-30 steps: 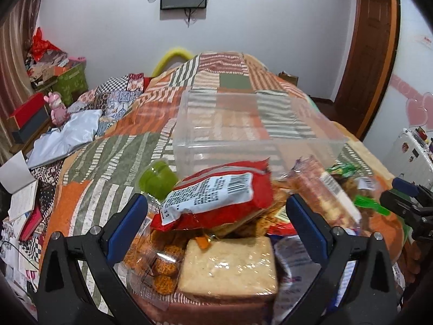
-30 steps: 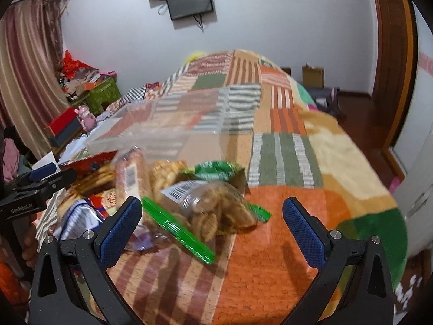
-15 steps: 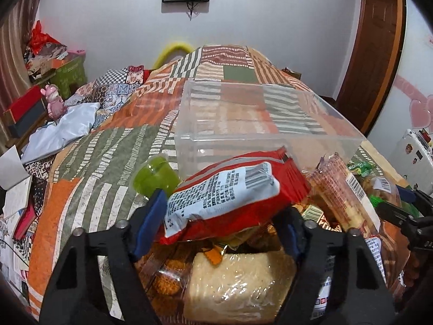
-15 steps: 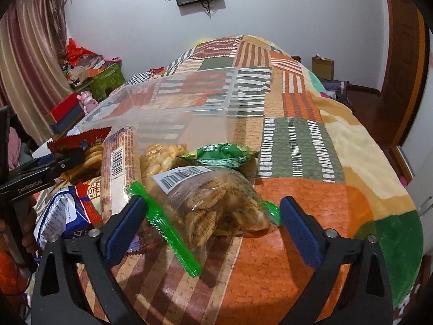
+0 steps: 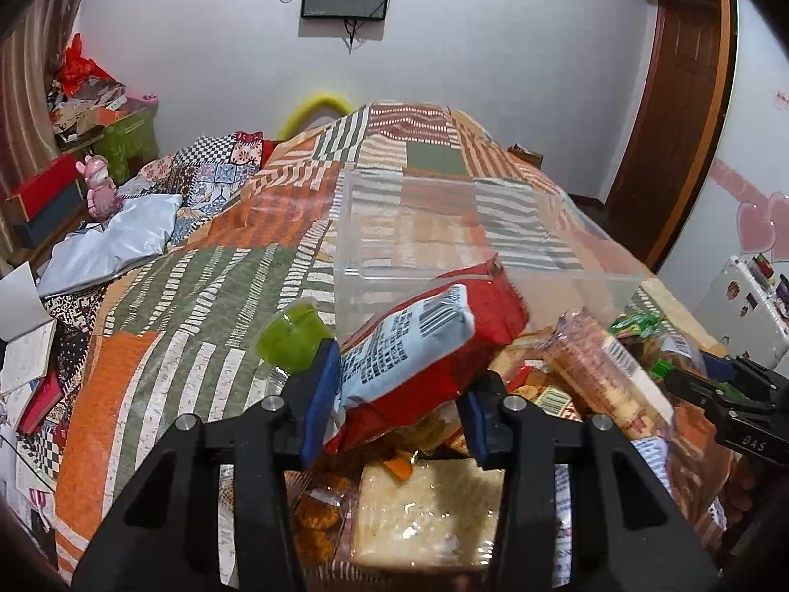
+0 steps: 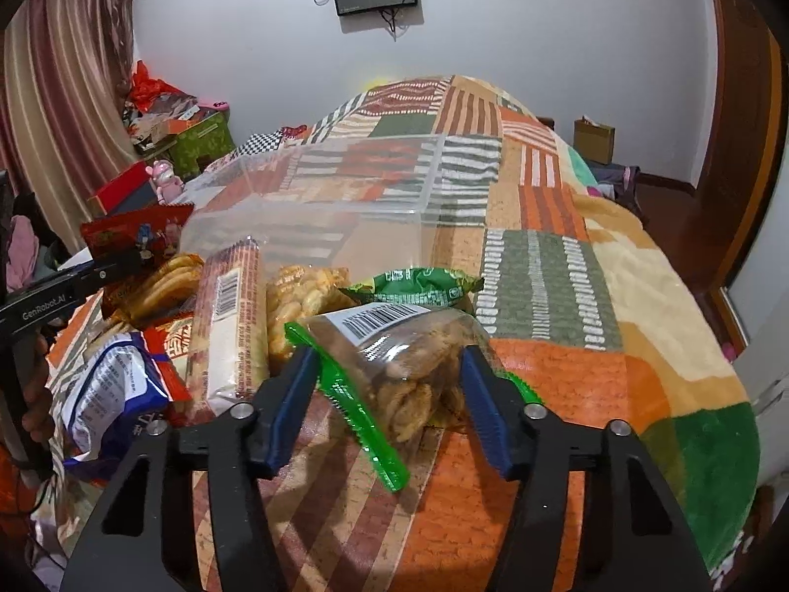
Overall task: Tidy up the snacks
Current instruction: 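Grasp the red chip bag with the left tool while the right tool grasps the green-zip cookie bag, then carry both bags into the clear box and open both tools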
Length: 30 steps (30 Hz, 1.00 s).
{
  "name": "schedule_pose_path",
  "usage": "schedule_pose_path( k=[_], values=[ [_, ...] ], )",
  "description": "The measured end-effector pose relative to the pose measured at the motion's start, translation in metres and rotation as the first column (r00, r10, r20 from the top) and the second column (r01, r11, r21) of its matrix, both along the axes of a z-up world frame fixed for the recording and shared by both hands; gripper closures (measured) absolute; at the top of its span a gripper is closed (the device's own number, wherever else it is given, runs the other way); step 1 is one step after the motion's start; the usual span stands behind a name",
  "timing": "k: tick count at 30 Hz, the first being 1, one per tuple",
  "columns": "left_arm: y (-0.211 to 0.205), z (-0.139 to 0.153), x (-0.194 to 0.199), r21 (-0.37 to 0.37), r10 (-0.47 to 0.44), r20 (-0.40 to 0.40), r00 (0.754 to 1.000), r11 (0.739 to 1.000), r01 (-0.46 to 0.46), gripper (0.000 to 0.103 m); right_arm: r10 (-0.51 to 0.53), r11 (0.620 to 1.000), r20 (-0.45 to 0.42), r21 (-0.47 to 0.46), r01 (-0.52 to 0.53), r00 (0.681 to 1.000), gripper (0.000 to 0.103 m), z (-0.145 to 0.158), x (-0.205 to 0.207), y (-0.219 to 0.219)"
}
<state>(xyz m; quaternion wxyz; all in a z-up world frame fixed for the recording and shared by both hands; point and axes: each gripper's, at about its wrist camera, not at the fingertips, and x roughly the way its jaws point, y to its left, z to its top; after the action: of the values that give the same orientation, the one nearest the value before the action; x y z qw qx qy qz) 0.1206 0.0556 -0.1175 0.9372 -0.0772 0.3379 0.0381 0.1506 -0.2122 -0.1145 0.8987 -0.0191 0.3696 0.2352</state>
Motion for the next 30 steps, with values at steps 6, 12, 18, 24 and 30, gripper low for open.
schedule_pose_path(
  k=[6,12,18,24,30],
  values=[
    [0.001,0.015,-0.012,0.009,0.008,0.038,0.999,1.000,-0.008,0.072,-0.012,1.000,-0.006,0.024,0.012,1.000,0.051,0.003,0.000,-0.007],
    [-0.001,0.026,-0.024,0.034,-0.001,0.068,0.998,0.999,-0.001,0.072,-0.021,0.998,0.028,0.052,0.020,0.999,0.052,0.018,-0.003,-0.012],
    [0.005,0.043,-0.027,0.026,0.002,0.094,0.996,1.000,-0.004,0.072,-0.018,0.998,0.086,0.063,0.013,0.996,0.053,0.039,-0.004,-0.010],
    [0.004,0.066,-0.024,0.041,-0.011,0.143,0.990,0.999,0.005,0.072,-0.004,0.997,0.133,0.080,-0.007,0.991,0.054,0.055,0.004,-0.001],
    [-0.002,0.084,-0.012,0.055,-0.039,0.190,0.981,0.998,0.029,0.072,0.022,0.996,0.184,0.082,-0.038,0.983,0.054,0.069,0.011,0.014]
  ],
)
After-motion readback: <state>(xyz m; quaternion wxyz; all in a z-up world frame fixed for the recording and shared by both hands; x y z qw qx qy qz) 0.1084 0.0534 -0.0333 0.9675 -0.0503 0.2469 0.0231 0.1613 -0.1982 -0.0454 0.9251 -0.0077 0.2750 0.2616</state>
